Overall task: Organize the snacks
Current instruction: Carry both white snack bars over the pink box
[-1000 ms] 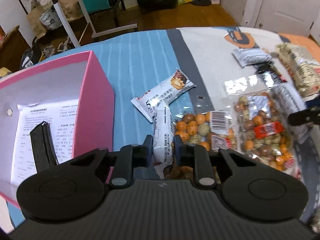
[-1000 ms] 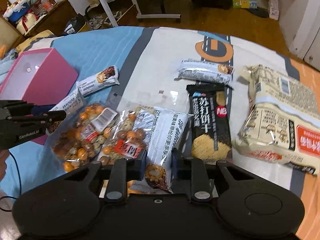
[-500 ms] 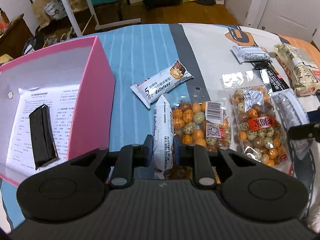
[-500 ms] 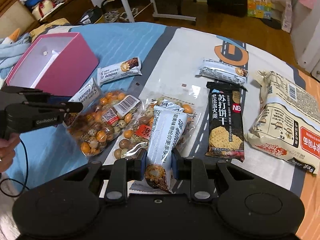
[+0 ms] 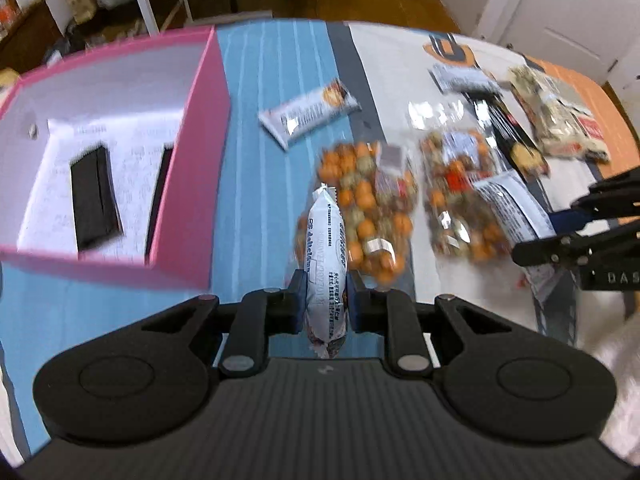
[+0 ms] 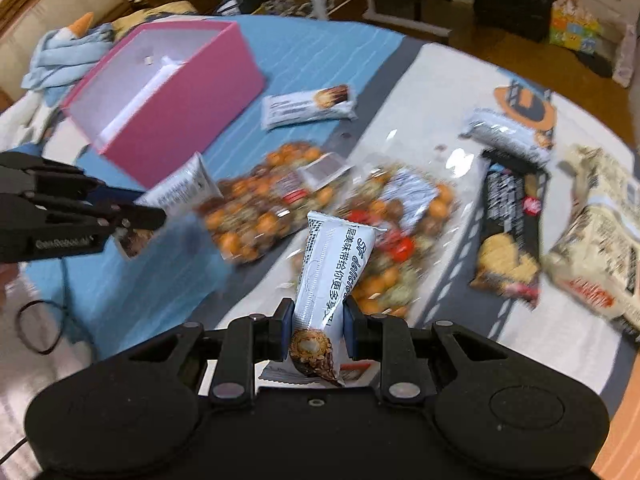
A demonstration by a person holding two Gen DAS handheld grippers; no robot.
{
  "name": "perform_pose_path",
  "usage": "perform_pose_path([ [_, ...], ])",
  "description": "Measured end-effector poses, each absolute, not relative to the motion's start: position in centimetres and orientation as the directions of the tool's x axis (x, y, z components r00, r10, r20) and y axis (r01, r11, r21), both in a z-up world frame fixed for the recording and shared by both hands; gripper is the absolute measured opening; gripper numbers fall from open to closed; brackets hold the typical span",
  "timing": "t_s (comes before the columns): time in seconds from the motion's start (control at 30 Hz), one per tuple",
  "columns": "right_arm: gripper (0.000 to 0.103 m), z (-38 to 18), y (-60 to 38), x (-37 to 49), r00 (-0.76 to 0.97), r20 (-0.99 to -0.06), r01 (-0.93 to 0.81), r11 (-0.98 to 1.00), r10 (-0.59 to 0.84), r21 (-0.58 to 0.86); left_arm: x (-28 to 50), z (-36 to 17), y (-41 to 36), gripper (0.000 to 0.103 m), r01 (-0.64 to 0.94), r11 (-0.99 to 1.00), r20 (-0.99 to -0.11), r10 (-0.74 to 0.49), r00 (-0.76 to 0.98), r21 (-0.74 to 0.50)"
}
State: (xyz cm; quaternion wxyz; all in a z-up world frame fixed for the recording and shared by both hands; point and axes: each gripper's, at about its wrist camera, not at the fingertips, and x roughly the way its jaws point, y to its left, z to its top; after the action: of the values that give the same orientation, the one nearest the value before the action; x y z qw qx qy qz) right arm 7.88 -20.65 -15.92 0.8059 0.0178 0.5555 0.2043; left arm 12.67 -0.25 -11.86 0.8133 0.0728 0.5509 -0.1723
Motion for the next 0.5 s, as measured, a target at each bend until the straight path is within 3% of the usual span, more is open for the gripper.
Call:
perform_pose_path([
  [0.5,0.03,-11.4,-13.7,3.4,0.209,-0.85,-0.453,0.818,0.484,0.355,6.8,-6.1,6.2,0.02,0.341,0.936,-0.942,-0.187,0.277,-0.085],
])
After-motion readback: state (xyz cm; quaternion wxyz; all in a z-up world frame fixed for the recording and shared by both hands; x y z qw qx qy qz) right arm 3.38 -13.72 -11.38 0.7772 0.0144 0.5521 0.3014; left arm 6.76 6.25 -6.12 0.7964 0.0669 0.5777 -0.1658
